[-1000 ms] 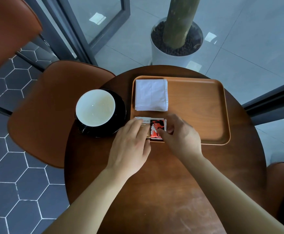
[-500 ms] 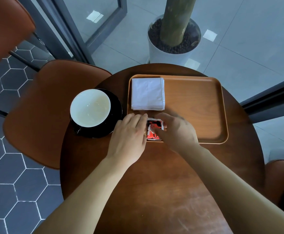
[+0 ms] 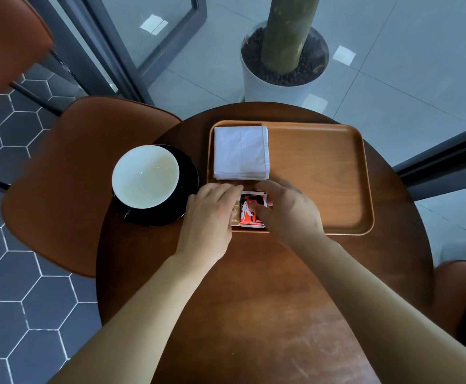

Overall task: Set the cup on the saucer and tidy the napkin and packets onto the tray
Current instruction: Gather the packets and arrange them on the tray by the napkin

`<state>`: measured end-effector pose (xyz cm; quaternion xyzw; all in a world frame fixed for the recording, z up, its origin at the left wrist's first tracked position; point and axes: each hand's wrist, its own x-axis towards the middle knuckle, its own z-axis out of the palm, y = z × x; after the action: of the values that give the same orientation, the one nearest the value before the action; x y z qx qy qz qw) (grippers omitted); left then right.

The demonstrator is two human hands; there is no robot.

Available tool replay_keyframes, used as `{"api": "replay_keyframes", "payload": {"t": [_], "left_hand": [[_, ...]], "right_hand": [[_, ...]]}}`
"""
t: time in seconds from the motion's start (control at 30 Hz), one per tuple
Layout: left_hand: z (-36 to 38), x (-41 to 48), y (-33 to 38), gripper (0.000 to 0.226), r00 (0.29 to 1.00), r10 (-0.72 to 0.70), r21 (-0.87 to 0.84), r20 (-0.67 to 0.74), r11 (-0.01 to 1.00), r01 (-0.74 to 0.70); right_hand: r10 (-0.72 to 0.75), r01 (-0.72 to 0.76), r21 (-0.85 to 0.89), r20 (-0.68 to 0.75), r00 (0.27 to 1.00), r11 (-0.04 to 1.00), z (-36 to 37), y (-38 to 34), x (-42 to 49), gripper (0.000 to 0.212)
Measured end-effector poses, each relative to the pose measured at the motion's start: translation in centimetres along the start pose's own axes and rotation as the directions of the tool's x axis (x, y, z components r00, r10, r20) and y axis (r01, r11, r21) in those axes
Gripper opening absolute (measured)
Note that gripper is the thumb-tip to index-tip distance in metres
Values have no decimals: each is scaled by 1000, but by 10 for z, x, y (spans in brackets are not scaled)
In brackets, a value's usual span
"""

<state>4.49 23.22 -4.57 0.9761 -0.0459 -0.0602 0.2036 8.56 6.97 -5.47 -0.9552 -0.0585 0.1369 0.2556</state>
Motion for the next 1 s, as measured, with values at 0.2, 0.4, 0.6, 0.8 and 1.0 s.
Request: {"api": "replay_keyframes", "payload": {"t": [0.2,0.4,0.6,0.8,1.0], "left_hand": [[0,-11,-3,50,996,3,-49,-89,999,-7],[2,-42,-8,40,988,101,21,-120,995,-99],[9,-56,-15,44,994,68,58,-87,996,-64],[10,-54,-16,41,991,87,68,-102,994,-81],[9,-55,-16,36,995,70,79,-71,995,-65]], "right_hand": [[34,-27,84,-85,996,996,-5,4,-11,24],[71,-64,80,-83,994,995,-1,4,-28,27],[92,-84,79,-114,989,993,5,0,-31,29],[131,-114,145,-113,985,983,4,-3,-27,26],[138,-119,188,-93,986,975,0,-1,-27,23]]}}
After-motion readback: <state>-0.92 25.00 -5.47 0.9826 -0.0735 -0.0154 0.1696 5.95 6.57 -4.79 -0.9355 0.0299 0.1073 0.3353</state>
